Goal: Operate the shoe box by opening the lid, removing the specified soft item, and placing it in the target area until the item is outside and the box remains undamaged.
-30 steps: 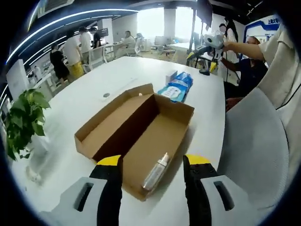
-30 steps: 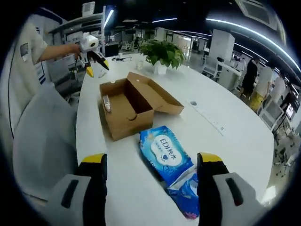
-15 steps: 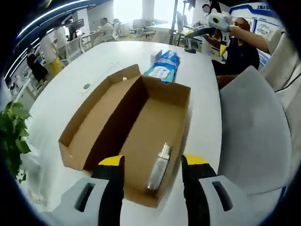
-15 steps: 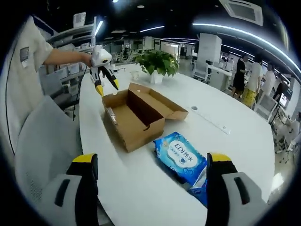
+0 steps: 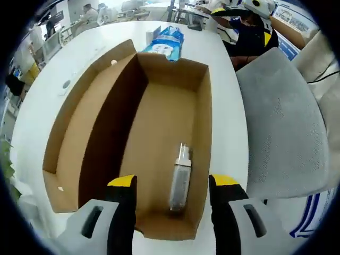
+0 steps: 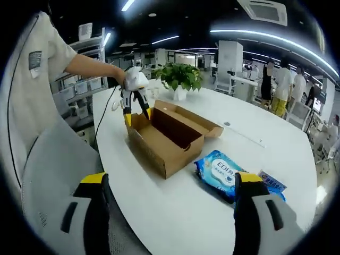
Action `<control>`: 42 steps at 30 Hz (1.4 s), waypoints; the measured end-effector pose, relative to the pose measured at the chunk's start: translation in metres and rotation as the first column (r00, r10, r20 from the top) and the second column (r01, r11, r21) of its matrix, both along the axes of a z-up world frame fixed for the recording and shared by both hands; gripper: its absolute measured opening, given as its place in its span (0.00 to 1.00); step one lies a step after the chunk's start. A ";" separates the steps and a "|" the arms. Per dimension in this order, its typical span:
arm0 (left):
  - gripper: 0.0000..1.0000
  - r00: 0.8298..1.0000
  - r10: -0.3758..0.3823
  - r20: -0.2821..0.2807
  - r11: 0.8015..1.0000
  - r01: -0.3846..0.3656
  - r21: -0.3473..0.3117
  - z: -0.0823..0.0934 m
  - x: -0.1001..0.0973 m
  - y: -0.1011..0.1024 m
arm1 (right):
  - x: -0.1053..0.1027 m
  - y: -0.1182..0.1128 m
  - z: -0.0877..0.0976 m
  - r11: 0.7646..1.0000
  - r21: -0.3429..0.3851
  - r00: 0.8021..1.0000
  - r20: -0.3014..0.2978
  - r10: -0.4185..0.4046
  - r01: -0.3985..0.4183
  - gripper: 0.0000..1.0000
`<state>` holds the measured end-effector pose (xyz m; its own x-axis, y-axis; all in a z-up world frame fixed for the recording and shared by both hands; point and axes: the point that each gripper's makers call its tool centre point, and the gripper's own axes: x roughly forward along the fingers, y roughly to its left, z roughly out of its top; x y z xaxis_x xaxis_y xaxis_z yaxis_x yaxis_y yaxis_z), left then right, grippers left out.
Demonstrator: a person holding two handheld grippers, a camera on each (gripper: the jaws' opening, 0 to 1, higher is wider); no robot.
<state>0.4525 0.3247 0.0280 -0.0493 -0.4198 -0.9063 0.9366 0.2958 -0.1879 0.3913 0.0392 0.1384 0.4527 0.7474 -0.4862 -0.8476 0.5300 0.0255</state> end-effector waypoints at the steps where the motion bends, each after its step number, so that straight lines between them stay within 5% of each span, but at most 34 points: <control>1: 0.59 1.000 -0.003 -0.005 1.000 0.003 -0.003 0.000 0.000 0.000 | -0.003 0.001 0.000 1.000 0.005 1.000 -0.003 -0.001 0.001 0.94; 9: 0.53 0.998 0.013 -0.066 0.994 -0.020 -0.108 0.016 0.003 -0.018 | -0.015 0.002 -0.008 1.000 -0.019 1.000 -0.021 -0.004 0.003 0.93; 19: 0.54 0.994 -0.102 -0.042 0.992 0.105 0.071 -0.021 0.007 0.002 | -0.013 0.006 -0.008 1.000 -0.010 1.000 -0.013 -0.018 0.018 0.93; 31: 0.54 0.974 -0.202 -0.102 0.970 0.213 0.115 -0.048 -0.003 -0.003 | -0.011 0.007 -0.015 0.999 0.000 0.999 -0.018 -0.043 0.043 0.93; 42: 0.55 0.989 -0.136 -0.055 0.984 0.141 0.108 -0.052 0.002 0.002 | -0.009 0.005 -0.018 0.998 0.011 0.998 -0.029 -0.059 0.059 0.93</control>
